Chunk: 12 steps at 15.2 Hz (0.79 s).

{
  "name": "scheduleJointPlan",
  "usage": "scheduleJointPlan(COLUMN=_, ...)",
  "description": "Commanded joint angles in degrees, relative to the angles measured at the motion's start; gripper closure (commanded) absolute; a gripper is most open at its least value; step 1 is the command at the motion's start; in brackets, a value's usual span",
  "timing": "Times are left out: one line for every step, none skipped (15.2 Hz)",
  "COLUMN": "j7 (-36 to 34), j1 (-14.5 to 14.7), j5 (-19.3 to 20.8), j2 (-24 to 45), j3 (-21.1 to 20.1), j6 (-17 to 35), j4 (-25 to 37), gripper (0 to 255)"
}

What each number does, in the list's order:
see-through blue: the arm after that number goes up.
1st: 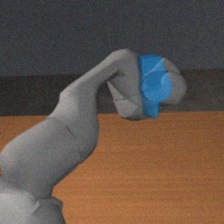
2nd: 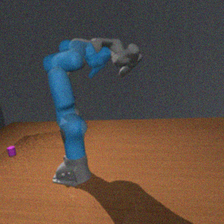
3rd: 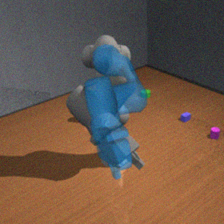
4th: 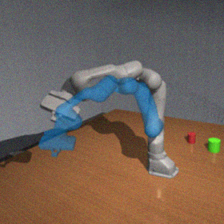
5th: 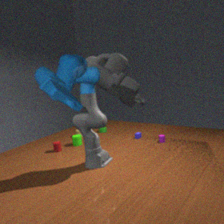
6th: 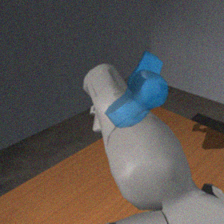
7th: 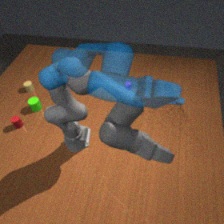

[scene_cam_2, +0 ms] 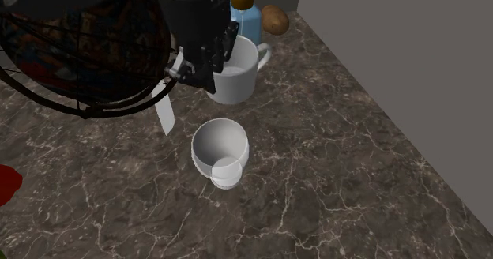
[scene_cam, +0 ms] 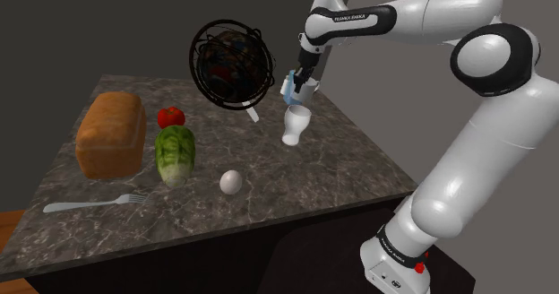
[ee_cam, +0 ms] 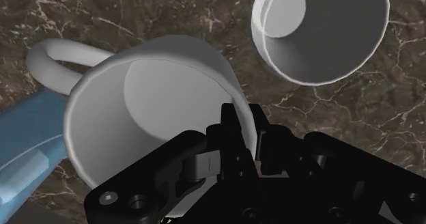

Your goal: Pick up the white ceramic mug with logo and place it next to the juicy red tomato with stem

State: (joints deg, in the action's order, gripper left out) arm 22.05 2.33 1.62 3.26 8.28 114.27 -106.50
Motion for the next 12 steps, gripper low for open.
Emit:
scheduleJointPlan(j7=-2.80, j1=1.40, j5=0.24, j2=0.52, j3=-1.23, j6=0.00, j4=0.44, gripper=255)
scheduleJointPlan(j7=-4.06, j1=2.06, j5=0.31, j2=1.13, j3=-1.81, j6=-0.23, j4=1.23, gripper=255)
scheduleJointPlan(j7=-5.31, j1=2.73, j5=0.38, j2=1.78, j3=-2.37, j6=-0.48, j4=2.10, gripper=255)
scheduleJointPlan(j7=-6.54, j1=3.39, j5=0.46, j2=2.49, j3=-2.91, j6=-0.76, j4=3.03, gripper=255)
scheduleJointPlan(j7=-7.76, j1=4.05, j5=0.54, j2=3.25, j3=-3.45, j6=-1.06, j4=4.04, gripper=255)
scheduleJointPlan(j7=-8.97, j1=4.72, j5=0.63, j2=4.06, j3=-3.96, j6=-1.38, j4=5.12, gripper=255)
scheduleJointPlan(j7=-10.16, j1=5.39, j5=0.72, j2=4.92, j3=-4.47, j6=-1.73, j4=6.28, gripper=255)
scheduleJointPlan(j7=-11.34, j1=6.04, j5=0.83, j2=5.84, j3=-4.97, j6=-2.11, j4=7.52, gripper=255)
scheduleJointPlan(j7=-12.51, j1=6.71, j5=0.94, j2=6.80, j3=-5.44, j6=-2.52, j4=8.84, gripper=255)
scheduleJointPlan(j7=-13.66, j1=7.39, j5=1.06, j2=7.82, j3=-5.89, j6=-2.97, j4=10.24, gripper=255)
scheduleJointPlan(j7=-14.79, j1=8.06, j5=1.18, j2=8.89, j3=-6.33, j6=-3.44, j4=11.73, gripper=255)
scheduleJointPlan(j7=-15.90, j1=8.75, j5=1.31, j2=10.01, j3=-6.75, j6=-3.96, j4=13.31, gripper=255)
